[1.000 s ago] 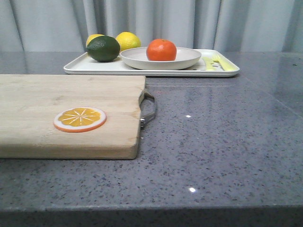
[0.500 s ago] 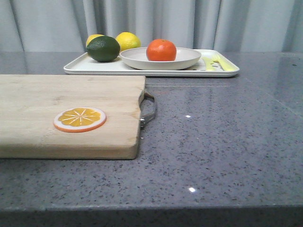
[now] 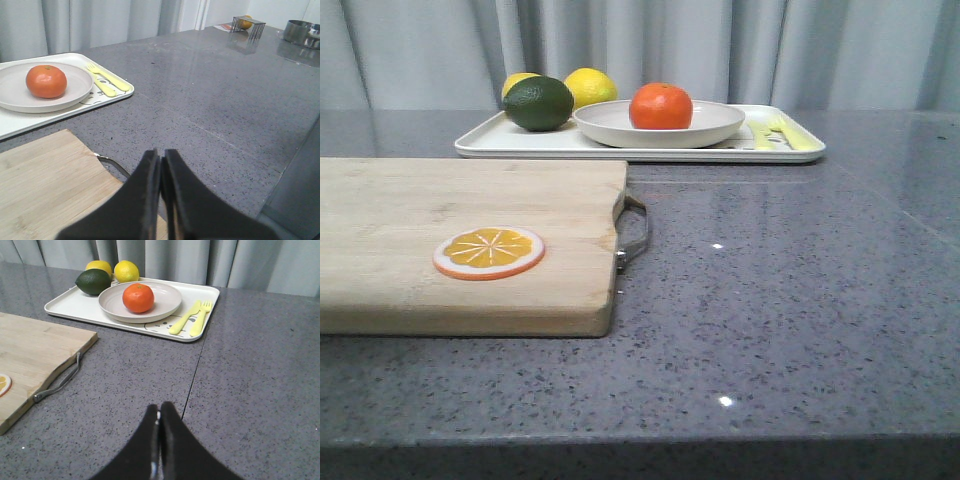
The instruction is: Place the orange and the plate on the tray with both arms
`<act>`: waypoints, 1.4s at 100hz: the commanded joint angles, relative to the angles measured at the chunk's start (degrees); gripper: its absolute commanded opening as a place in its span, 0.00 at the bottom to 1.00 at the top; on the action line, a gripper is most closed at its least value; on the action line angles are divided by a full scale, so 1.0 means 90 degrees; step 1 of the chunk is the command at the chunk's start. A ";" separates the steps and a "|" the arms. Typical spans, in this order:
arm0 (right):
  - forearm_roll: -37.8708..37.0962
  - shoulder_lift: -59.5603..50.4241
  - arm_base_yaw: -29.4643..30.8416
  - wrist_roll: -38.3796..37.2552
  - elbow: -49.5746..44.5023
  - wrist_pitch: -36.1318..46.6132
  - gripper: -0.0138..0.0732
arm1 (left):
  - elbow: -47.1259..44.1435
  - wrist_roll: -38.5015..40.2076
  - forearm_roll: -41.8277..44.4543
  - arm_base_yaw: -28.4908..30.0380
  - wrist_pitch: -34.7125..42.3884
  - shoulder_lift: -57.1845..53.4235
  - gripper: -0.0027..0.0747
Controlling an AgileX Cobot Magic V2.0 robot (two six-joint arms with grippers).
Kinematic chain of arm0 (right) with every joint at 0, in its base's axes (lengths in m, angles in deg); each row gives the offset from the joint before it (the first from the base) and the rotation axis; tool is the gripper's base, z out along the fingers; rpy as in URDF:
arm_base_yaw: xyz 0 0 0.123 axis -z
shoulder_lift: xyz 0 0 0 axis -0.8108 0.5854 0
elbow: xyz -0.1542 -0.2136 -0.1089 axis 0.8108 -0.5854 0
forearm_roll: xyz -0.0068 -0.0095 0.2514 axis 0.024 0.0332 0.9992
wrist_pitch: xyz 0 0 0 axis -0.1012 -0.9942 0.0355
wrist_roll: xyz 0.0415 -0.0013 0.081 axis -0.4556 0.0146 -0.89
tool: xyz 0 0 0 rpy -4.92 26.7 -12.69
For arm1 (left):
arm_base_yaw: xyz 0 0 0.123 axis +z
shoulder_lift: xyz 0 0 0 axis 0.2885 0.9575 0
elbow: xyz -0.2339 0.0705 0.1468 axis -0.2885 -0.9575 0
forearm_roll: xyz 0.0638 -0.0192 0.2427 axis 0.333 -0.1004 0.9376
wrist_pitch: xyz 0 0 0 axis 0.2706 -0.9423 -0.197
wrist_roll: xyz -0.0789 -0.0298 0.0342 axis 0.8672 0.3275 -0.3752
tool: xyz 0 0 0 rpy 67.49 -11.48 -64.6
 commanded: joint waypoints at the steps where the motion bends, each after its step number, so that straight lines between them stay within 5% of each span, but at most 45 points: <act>1: 0.0100 0.0057 0.0003 0.0050 0.0138 0.0208 0.08 | 0.0177 -0.0020 -0.0044 0.0018 0.0468 -0.0010 0.01; 101: 0.0100 0.0057 0.0003 0.0050 0.0138 -0.0007 0.08 | -0.0018 -0.0020 -0.0012 0.0028 0.0494 -0.0010 0.01; 140: 0.0100 0.0057 0.0003 0.0050 0.0138 -0.0007 0.08 | -0.0581 0.0035 0.0407 0.1781 0.0728 -0.0533 0.01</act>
